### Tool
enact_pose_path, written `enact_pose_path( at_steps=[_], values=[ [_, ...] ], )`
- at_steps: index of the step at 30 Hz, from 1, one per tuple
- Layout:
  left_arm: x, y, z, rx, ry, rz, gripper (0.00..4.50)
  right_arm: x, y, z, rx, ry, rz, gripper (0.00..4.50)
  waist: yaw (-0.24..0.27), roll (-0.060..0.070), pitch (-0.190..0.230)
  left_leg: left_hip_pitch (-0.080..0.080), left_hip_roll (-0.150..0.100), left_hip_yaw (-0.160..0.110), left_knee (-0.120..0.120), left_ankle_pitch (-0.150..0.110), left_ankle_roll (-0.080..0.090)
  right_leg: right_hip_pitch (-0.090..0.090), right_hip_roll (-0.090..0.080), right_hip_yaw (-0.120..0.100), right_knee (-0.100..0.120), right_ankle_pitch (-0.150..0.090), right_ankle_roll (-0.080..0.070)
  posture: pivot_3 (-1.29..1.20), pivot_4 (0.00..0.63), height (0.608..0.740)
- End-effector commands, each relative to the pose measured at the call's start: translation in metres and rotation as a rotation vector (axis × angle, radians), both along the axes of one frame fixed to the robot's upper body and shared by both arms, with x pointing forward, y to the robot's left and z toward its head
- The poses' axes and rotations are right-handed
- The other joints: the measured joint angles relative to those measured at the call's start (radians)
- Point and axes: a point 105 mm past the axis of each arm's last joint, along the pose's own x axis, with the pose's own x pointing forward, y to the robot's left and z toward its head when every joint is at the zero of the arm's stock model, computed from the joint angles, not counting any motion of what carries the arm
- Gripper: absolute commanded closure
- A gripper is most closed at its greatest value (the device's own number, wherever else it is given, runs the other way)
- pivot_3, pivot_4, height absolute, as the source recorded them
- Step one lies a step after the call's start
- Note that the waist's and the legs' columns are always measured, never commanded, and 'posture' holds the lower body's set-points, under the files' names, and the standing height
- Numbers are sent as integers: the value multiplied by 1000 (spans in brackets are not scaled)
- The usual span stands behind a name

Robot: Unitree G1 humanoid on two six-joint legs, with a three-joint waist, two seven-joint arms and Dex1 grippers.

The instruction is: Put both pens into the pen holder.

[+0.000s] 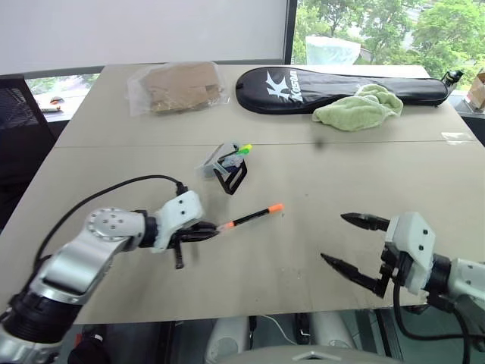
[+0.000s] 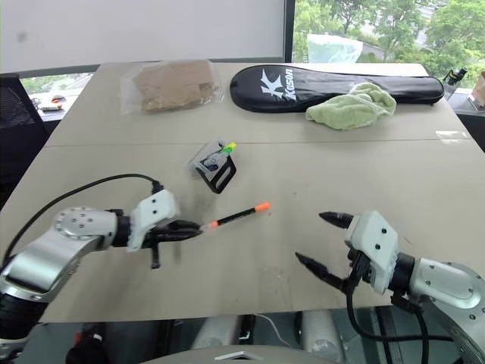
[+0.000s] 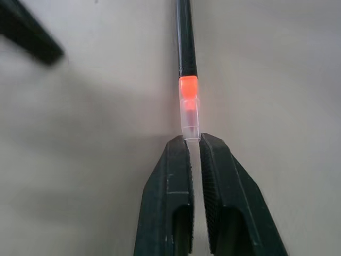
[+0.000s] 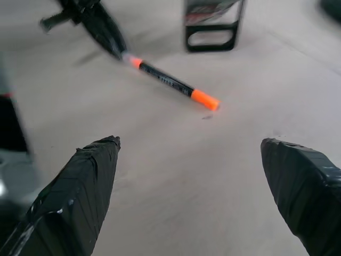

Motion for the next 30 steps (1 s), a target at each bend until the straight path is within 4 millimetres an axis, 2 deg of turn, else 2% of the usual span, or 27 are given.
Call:
enact_pose_path(
  at_steps=[1,4,7,9,11,13,16,21,24,25,26,30],
  values=[
    [2,-8,22,-13,-54,-64,2447,-10,6,0,-45,-27,62,0,0,0,0,0,0,0,0,0,0,0,0,0,0,0,0,0,150,740],
    [2,-24,38,-40,-34,-107,960,-10,6,-2,-53,-36,52,0,2,-2,0,-1,0,-1,1,0,0,0,0,-1,0,0,1,0,150,740],
    [2,-47,49,-13,2,-146,960,-5,3,-4,-59,-53,20,0,-1,-2,0,-1,0,0,1,0,0,0,1,-1,0,0,1,0,150,740],
    [10,-57,47,43,28,-111,960,-4,2,-6,-60,-56,8,0,-1,-4,0,0,0,1,1,0,0,0,1,0,0,0,1,0,150,740],
    [11,-71,45,81,35,-150,960,-4,3,-8,-59,-62,-5,0,-2,-4,0,-1,-2,0,1,0,0,1,3,0,1,0,1,0,150,740],
    [10,-72,32,165,107,-154,960,-3,3,-11,-59,-68,-23,0,-5,-4,0,0,-2,0,1,0,0,1,4,1,1,0,1,0,150,740],
    [25,-77,9,282,115,-136,960,-5,6,-14,-50,-71,-53,0,-5,-4,0,0,-2,1,1,0,0,0,5,3,1,0,1,0,150,740],
    [37,-84,-10,384,110,-166,960,-7,10,-14,-48,-89,-97,0,-1,-4,-3,0,-2,0,2,0,0,1,5,3,1,0,1,0,150,740],
    [38,-86,-24,419,147,-184,1709,-8,11,-14,-41,-96,-128,0,7,0,-10,2,-2,-1,4,0,1,5,5,3,1,-1,1,0,150,740],
    [38,-86,-28,427,155,-190,2172,-9,11,-15,-42,-98,-135,0,7,0,-11,5,-2,-2,5,0,1,9,5,3,1,-1,2,0,150,740],
    [39,-86,-30,431,163,-193,2392,-9,11,-16,-44,-98,-140,0,7,-1,-12,7,-2,-2,5,0,1,10,5,3,1,-1,2,0,150,740],
    [41,-89,-29,415,164,-206,4070,-10,11,-17,-41,-100,-156,0,2,3,-18,11,-2,-1,5,-1,2,12,4,4,1,-1,2,0,150,740]
  ],
)
